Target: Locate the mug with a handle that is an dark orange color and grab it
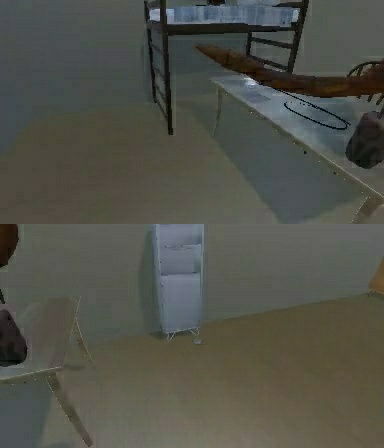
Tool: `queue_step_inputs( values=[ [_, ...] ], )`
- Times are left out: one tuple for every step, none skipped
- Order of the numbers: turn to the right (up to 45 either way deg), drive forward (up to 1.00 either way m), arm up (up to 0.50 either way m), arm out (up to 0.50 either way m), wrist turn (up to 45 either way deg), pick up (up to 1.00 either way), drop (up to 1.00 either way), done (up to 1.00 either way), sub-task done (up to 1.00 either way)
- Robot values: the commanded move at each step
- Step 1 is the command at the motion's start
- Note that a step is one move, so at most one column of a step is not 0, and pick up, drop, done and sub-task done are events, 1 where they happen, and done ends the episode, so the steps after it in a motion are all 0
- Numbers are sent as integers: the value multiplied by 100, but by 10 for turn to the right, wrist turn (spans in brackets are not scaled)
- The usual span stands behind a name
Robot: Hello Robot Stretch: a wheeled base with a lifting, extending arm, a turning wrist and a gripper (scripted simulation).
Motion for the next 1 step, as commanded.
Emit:
queue_step_inputs(
  values=[
    [0,100,0,0,0,0,0,0,0]
  ],
)
